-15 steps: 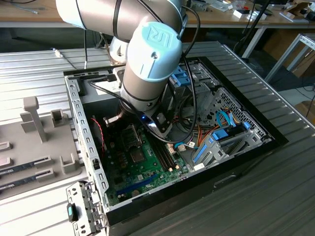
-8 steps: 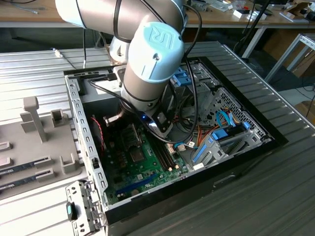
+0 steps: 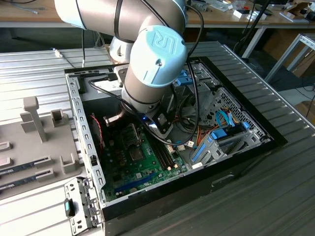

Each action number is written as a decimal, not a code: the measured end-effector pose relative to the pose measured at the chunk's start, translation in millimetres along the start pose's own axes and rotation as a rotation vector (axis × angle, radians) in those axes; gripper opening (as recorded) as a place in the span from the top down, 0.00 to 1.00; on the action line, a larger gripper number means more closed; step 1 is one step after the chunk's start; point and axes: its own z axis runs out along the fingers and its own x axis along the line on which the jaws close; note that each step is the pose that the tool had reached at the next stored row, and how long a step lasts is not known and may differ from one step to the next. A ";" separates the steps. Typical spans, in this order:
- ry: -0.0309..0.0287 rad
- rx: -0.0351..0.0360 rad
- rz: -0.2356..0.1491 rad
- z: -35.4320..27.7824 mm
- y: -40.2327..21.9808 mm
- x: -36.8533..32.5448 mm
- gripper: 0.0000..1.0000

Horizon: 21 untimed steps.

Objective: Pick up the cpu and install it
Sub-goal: 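Close the cpu cover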

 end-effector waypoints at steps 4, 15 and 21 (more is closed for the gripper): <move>0.0000 0.0001 0.000 -0.8 -0.3 0.0 0.43; -0.0040 -0.0456 0.001 -7.3 -10.0 0.8 0.43; -0.0072 -0.0799 0.002 -11.3 -20.7 1.6 0.43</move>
